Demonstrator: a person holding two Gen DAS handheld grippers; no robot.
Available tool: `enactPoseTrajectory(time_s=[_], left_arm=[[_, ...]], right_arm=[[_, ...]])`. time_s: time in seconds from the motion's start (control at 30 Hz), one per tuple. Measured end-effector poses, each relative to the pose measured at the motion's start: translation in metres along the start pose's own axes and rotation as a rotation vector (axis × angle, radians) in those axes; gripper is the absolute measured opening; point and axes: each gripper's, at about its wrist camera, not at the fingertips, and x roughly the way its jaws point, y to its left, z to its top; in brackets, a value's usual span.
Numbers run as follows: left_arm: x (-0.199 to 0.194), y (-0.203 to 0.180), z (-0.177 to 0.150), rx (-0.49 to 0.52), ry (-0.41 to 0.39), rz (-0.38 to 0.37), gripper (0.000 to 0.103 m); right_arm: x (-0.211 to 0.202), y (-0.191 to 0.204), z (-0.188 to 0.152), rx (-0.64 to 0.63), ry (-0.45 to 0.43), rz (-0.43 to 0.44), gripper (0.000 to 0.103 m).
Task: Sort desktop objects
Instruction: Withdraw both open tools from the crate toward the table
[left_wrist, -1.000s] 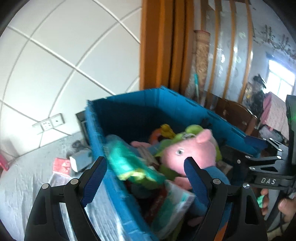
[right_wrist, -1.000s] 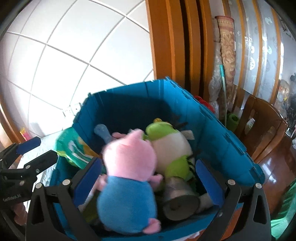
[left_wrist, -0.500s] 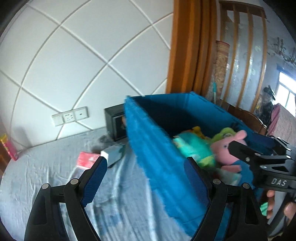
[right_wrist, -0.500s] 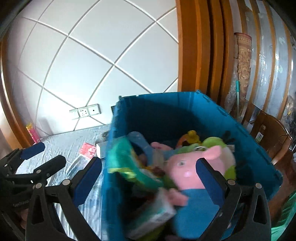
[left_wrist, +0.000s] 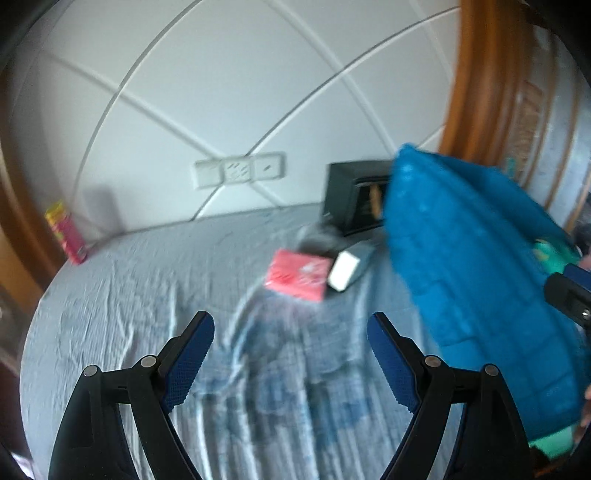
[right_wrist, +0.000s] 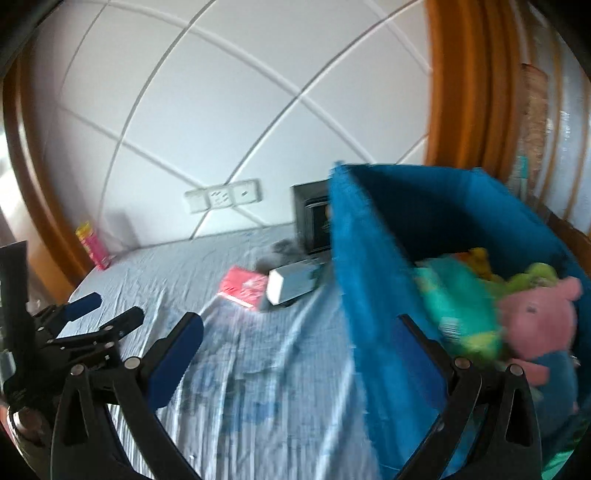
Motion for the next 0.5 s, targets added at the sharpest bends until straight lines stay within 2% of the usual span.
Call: enactPoseTrajectory(time_s=[0.27,0.5], left_arm=[[0.078,0.047,0.001,-0.114,0.121,0.113,0.085],[0.140,0.075,-0.001,-0.169,0.167,0.189,0.085]], right_arm=[[0.100,0.035,0.017,-0.047,0.107,0.105,0.103],[0.237,0.049,0.027,-0.047,0.241,0.234,0.103]])
